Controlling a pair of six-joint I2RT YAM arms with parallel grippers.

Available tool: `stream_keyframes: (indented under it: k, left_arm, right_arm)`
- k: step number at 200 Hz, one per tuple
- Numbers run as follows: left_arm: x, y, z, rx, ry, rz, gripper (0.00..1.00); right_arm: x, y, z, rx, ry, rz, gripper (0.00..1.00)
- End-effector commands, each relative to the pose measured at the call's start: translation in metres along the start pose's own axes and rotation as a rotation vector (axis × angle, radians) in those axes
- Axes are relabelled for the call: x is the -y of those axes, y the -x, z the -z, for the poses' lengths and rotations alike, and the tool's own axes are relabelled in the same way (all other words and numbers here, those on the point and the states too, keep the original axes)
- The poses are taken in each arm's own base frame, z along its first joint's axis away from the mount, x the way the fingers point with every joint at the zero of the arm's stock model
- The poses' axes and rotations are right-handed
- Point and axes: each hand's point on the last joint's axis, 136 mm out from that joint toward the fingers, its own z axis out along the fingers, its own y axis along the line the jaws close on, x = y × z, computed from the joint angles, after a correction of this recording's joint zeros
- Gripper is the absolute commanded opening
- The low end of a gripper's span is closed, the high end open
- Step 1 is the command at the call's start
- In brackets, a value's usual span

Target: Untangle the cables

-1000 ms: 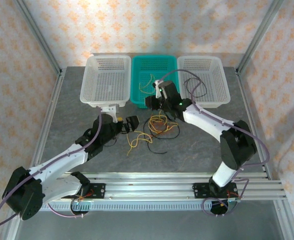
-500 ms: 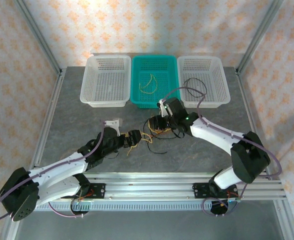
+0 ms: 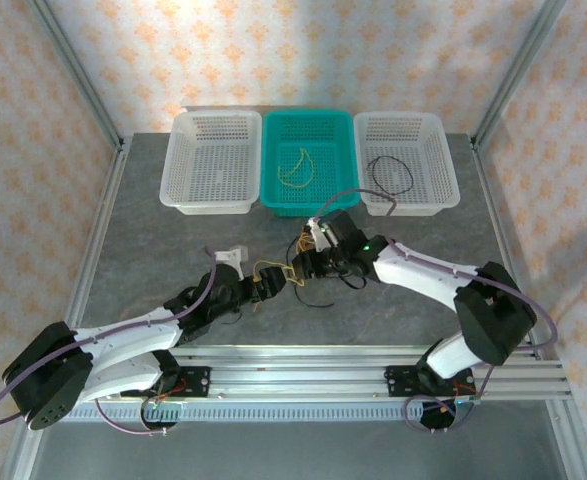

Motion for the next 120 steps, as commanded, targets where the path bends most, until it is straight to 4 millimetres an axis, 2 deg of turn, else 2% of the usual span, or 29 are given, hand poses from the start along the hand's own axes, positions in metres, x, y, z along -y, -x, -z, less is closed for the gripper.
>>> stream_keyframes:
  k: [1, 77, 120]
  left_arm:
    - [0.01, 0.01, 0.0, 0.041, -0.053, 0.031, 0.99]
    - [-0.001, 0.021, 0.005, 0.076, -0.083, 0.098, 0.99]
    - [-0.006, 0.022, 0.005, 0.077, -0.082, 0.1, 0.99]
  right_arm:
    - [0.003, -0.01, -0.011, -0.042, 0.004, 0.017, 0.48]
    - [0.002, -0.02, -0.028, -0.099, 0.041, 0.017, 0.45]
    - [-0.001, -0.016, -0.036, -0.091, 0.062, 0.015, 0.39]
